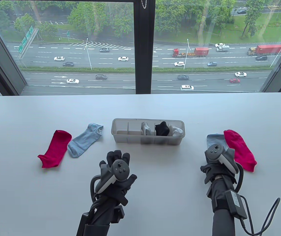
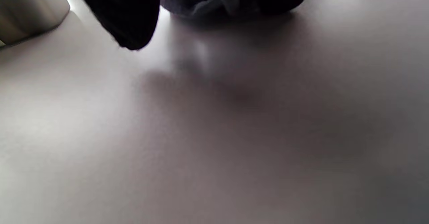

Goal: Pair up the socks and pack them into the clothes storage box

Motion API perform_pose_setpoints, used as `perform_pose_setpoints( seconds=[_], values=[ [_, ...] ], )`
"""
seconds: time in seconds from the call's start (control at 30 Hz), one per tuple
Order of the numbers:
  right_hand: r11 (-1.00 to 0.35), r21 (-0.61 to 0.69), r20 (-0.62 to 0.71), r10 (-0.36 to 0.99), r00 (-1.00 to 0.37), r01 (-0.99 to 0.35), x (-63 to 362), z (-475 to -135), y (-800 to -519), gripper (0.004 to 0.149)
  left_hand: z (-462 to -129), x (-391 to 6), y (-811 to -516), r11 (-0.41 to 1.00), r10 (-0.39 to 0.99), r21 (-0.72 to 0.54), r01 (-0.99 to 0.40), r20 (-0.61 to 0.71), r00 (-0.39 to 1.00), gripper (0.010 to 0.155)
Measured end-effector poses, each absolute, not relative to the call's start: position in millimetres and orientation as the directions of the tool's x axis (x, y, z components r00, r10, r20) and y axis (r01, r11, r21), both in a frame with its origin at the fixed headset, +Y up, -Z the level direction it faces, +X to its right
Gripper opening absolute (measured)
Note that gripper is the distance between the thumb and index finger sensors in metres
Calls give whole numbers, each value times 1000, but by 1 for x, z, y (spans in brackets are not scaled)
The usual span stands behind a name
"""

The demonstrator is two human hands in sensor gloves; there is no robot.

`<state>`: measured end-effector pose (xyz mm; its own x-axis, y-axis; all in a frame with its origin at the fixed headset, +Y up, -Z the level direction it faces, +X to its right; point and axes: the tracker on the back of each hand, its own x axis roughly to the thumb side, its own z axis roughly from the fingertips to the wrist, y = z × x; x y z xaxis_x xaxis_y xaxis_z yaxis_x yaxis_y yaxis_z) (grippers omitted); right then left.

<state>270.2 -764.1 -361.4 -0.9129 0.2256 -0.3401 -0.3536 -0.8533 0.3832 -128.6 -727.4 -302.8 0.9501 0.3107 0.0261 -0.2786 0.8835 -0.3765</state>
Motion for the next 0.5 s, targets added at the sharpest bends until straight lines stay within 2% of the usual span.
perform_pose_setpoints(
  seconds=[0.1, 0.2, 0.3, 0.37, 0.43, 0.5],
  values=[
    [-949, 202, -231, 193, -954, -241, 269, -355, -761, 56, -303, -125, -727, 879, 316, -388, -277, 40, 948, 81],
    [-884, 261, -147, 360, -921, -387, 259, -351, -753, 40, -301, -119, -728, 882, 299, -397, -252, 60, 952, 82],
    [-816, 329, -51, 487, -872, -475, 240, -346, -743, 43, -298, -109, -728, 864, 322, -447, -232, 137, 937, 83],
    [-755, 423, 7, 556, -831, -501, 215, -342, -731, 48, -296, -99, -726, 854, 394, -448, -265, 225, 891, 85],
    [-748, 425, 134, 608, -782, -509, 181, -336, -715, 49, -292, -88, -721, 843, 451, -444, -302, 278, 848, 88],
    [-739, 454, 249, 641, -726, -498, 146, -325, -699, 50, -289, -82, -716, 856, 449, -413, -311, 297, 843, 91]
  ],
)
